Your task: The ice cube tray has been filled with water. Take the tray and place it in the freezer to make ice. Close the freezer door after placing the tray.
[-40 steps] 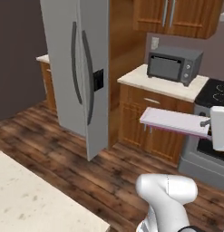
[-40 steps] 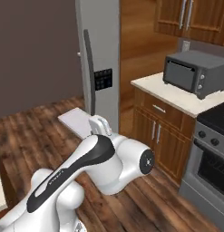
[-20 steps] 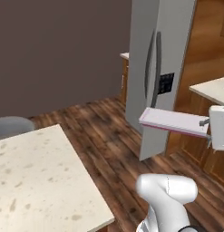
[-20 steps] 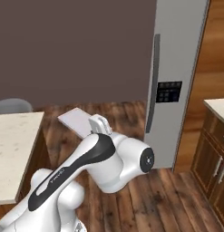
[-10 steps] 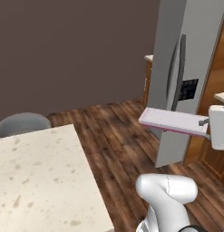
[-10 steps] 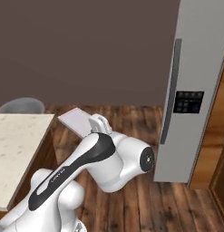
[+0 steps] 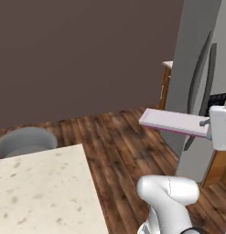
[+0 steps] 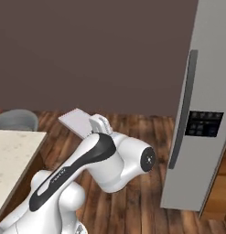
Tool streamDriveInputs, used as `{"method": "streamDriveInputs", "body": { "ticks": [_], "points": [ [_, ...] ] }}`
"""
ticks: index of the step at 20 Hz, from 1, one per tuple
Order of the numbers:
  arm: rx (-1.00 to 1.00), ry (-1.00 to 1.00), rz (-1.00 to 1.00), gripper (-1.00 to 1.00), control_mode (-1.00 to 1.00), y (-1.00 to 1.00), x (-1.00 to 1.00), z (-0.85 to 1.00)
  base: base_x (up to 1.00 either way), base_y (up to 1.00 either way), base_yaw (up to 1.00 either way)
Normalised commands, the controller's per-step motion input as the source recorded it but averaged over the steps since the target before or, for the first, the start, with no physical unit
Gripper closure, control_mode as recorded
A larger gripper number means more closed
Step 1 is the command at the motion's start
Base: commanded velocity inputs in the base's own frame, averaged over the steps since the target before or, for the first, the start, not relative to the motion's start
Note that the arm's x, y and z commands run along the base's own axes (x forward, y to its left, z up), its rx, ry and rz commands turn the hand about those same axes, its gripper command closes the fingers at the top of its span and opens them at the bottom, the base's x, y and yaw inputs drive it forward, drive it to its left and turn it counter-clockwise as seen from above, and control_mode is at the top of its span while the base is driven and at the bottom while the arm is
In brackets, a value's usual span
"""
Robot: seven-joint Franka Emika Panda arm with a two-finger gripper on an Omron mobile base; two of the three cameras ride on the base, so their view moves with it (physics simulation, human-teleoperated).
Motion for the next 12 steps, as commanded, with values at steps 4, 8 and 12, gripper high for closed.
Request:
{"method": "streamDriveInputs", "body": {
  "ticks": [4, 8, 12],
  "points": [
    [0.00, 0.00, 0.00, 1.00, 1.00, 0.00, 0.00, 0.00, 0.86, -0.15, 0.06],
    [0.00, 0.00, 0.00, 1.00, 1.00, 0.00, 0.00, 0.00, 0.87, -0.09, 0.01],
    [0.00, 0.00, 0.00, 1.00, 1.00, 0.00, 0.00, 0.00, 0.85, -0.02, 0.00]
  ]
}}
